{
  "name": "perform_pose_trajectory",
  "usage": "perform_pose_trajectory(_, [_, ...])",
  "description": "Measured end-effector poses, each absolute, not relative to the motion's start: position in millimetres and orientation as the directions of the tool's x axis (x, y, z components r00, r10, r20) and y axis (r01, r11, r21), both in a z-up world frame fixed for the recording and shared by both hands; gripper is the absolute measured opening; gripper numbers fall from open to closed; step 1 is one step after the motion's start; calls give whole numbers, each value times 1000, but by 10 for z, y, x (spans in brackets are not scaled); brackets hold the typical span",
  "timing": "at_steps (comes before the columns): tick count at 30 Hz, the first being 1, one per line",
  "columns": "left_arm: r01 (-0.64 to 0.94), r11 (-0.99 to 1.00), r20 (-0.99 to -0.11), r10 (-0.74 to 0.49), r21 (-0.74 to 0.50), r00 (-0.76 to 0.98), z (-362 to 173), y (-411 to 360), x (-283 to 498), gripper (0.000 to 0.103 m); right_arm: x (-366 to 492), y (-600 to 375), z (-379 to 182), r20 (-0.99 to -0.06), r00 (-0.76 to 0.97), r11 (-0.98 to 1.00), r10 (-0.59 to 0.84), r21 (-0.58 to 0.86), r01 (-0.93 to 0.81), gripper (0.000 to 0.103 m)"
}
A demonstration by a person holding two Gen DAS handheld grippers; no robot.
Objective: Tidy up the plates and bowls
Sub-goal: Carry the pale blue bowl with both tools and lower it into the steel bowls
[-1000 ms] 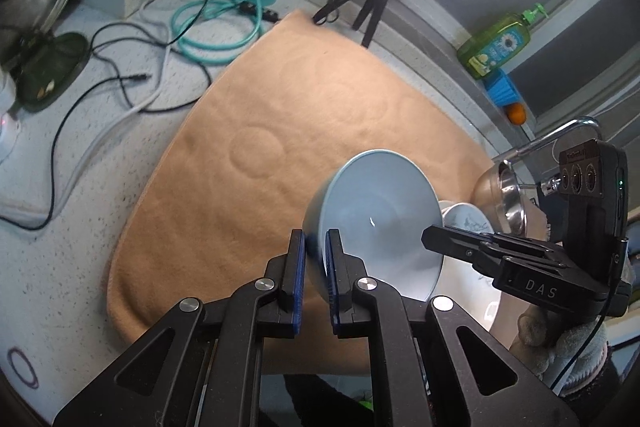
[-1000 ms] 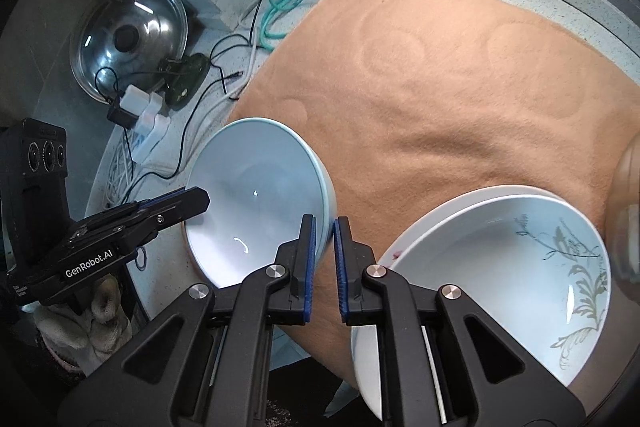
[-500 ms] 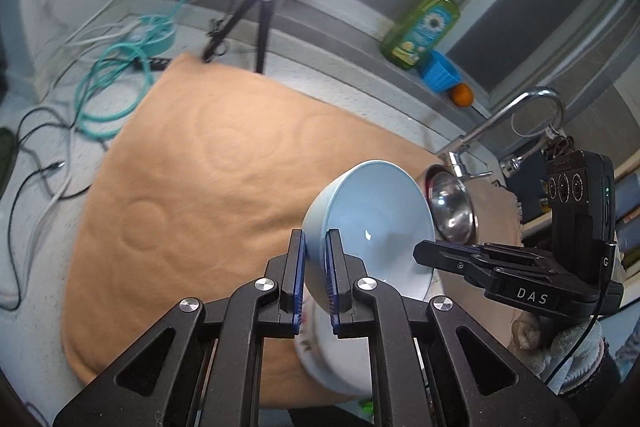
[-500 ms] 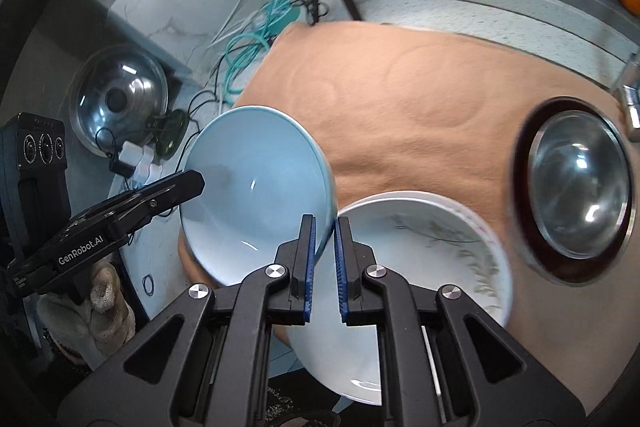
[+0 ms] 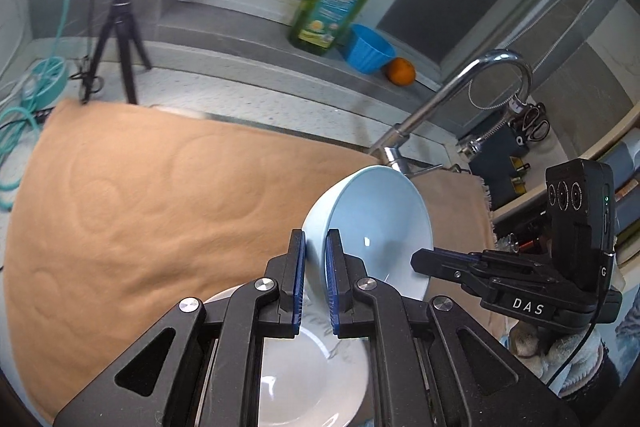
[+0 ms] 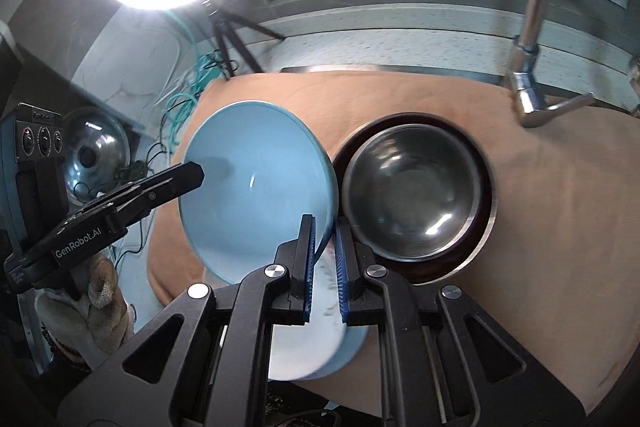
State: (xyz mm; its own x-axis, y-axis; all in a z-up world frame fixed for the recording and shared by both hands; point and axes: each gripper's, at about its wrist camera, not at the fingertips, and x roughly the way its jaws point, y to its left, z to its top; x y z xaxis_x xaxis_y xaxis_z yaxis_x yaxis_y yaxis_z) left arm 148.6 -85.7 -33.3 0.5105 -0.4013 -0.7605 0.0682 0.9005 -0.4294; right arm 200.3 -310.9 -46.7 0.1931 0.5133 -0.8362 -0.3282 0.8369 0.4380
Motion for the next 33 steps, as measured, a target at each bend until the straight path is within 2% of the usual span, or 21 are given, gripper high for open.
perform_pose_trajectory(12, [94,897,-794,-428,-432,433,-547,-1354,1889,8,2336,-3665,-735,-864,200,875,463,409,-258,9])
perform_pose_trajectory(33, [71,929,-864,-363,-362,348,-844,-1564,2009,8,2417,-3674,-1052,-895,141,887,422,376,-270,9])
